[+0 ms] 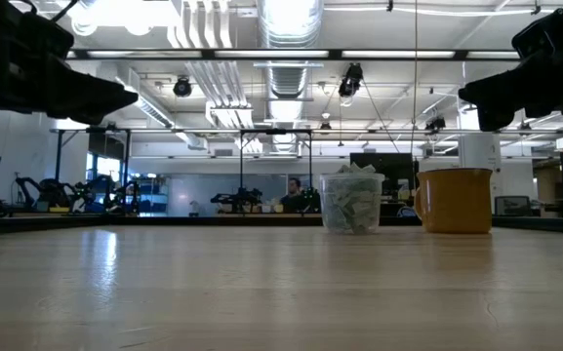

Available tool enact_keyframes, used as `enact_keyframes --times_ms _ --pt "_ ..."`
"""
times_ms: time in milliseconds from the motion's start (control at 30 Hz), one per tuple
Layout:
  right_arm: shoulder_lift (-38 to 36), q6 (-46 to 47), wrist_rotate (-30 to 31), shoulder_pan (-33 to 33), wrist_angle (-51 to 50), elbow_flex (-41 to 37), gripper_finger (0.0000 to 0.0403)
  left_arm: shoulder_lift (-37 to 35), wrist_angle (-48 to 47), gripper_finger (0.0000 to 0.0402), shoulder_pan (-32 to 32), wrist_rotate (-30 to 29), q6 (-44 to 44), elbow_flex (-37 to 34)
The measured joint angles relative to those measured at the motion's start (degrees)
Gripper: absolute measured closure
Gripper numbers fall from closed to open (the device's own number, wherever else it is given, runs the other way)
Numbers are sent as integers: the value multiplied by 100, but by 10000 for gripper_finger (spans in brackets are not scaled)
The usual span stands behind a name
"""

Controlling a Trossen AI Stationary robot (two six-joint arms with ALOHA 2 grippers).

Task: Pick and place Stevia / Truvia into bins
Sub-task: Return to Home Position

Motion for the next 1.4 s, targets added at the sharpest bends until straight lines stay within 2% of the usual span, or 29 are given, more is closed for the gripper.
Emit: enact_keyframes --times_ms 667,1400 --pt "0 3 0 2 3 0 346 386 4 230 0 5 2 0" --pt "0 4 0 2 5 2 346 405 6 230 0 7 2 0"
